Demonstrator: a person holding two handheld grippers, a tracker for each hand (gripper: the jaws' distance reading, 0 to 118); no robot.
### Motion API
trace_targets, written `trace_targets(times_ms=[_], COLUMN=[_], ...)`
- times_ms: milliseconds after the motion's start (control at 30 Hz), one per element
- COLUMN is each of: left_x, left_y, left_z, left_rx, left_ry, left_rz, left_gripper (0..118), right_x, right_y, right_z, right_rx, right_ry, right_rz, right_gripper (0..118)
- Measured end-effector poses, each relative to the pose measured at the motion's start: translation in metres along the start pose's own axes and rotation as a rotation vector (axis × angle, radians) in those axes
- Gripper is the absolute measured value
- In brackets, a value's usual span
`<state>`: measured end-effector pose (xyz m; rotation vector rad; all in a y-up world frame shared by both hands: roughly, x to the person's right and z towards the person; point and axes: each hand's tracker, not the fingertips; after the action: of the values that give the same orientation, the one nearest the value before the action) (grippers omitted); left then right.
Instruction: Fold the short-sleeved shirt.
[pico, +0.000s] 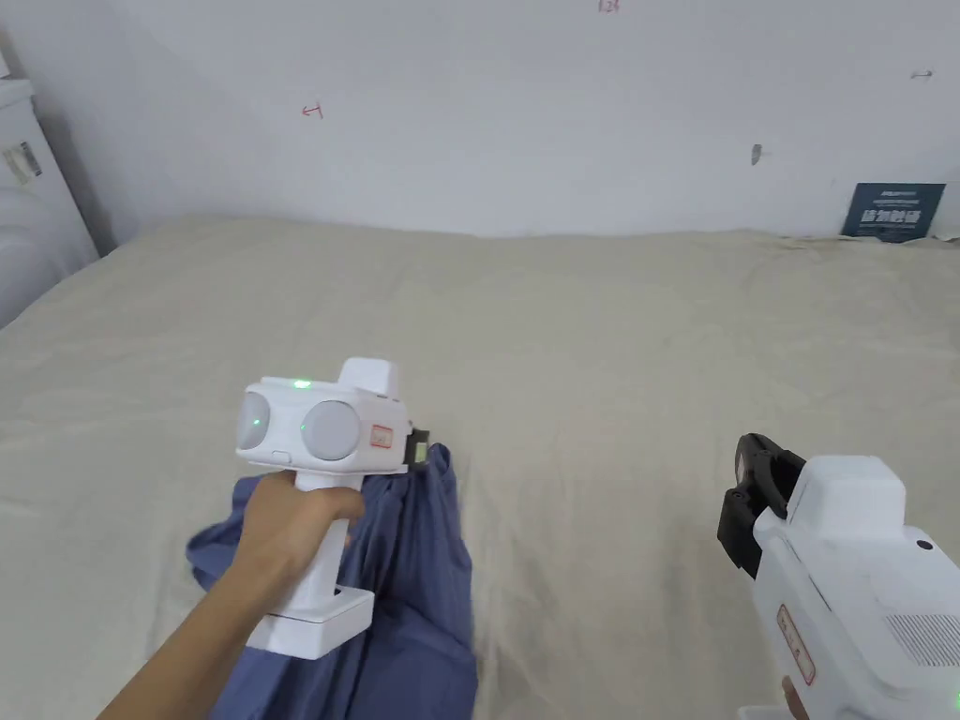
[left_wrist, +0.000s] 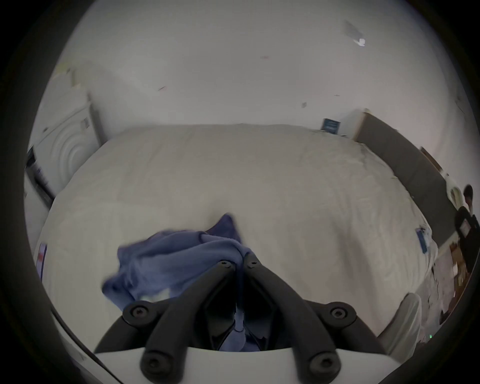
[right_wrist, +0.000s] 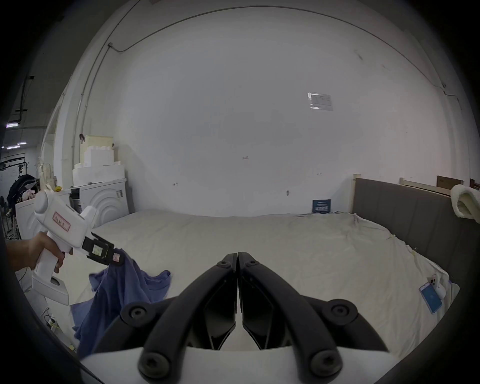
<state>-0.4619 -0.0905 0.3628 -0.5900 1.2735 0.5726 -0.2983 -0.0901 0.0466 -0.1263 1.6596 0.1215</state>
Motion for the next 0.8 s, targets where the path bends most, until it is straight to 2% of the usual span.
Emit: trace_targets(times_ms=[333,600,800], left_x=[0.134,0.190,0.215], left_y=[0.051,0.045,0.005], left_z=[0.009,0.008,-0.032], left_rx=[0.098,0.076,-0.039], left_ry=[-0.258,-0.438,-0.421], left_rz=[-0.146,-0.192,-0.259], left_gripper=[0,0,0], right_x=[0.053,0.083,0.091], right_y=[0.007,0.005,0.000], right_z=[0.026,0.040,0.043], right_rx=[0.024,0.020,0.008], right_ry=[-0.149,-0.235,-0.258], right_rz=[-0.007,-0.016,-0.026], right_gripper=[0,0,0])
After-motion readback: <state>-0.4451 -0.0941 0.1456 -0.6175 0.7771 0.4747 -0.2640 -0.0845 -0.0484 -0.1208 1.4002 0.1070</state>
